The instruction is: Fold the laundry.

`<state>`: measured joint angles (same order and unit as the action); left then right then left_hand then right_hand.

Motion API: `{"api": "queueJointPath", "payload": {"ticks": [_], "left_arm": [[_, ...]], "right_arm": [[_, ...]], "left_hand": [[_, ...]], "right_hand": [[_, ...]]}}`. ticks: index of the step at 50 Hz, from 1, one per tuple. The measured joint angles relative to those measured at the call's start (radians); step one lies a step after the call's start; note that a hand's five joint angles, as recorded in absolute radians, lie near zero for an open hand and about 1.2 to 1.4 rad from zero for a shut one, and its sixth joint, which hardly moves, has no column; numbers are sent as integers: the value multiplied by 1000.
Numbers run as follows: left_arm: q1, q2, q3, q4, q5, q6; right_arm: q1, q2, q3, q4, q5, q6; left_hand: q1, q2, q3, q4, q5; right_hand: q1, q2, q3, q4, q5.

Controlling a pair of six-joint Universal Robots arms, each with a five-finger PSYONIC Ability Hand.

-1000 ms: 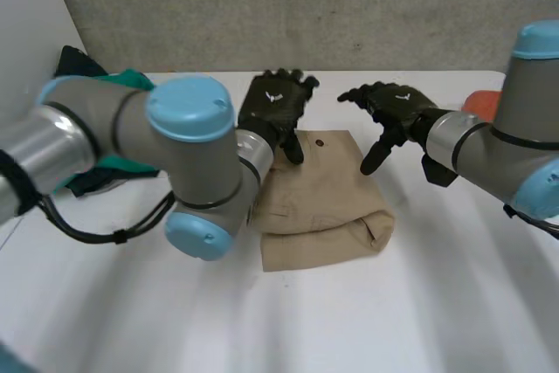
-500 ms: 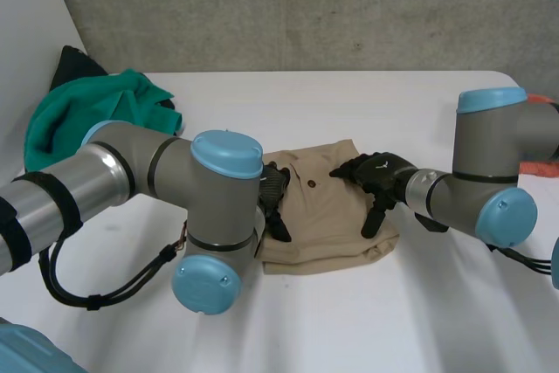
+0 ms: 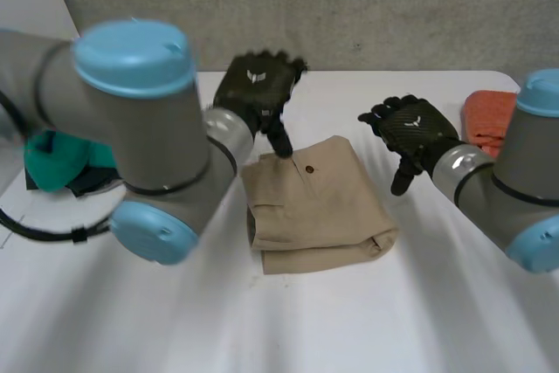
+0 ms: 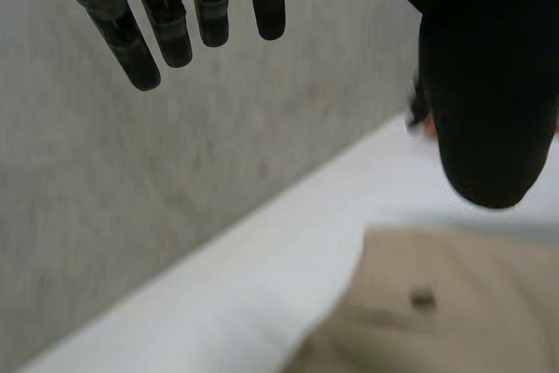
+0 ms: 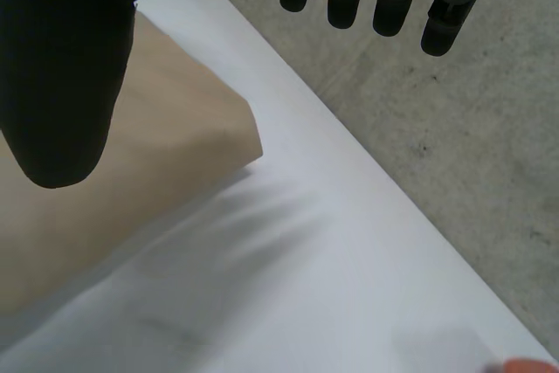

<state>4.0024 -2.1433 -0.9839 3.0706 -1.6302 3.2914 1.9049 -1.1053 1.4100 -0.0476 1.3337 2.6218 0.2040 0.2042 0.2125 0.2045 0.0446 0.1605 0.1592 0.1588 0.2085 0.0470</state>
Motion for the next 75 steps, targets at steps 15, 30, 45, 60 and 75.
{"api": "queueJointPath", "payload": {"ticks": [15, 30, 45, 60, 75], "left_arm": [[69, 80, -2, -64, 487, -15], [62, 62, -14, -63, 459, -15], [69, 71, -17, -62, 460, -18], [71, 106, -4, -38, 460, -23], [67, 128, -10, -5, 460, -62]], "right_arm": [[90, -38, 439, -368, -49, 25], [137, 113, 390, -644, -34, 37], [128, 208, 199, -644, -31, 68], [-56, 114, -98, -572, -40, 265], [-465, 380, -554, -511, -205, 394]], "left_hand": [[0, 0, 0, 0, 0], [0, 0, 0, 0, 0], [0, 0, 0, 0, 0], [0, 0, 0, 0, 0], [0, 0, 9, -10, -10]], "right_hand": [[0, 0, 0, 0, 0], [129, 128, 124, 82, 75], [857, 999, 1001, 977, 848], [873, 999, 1001, 981, 884], [873, 999, 1022, 990, 907]]}}
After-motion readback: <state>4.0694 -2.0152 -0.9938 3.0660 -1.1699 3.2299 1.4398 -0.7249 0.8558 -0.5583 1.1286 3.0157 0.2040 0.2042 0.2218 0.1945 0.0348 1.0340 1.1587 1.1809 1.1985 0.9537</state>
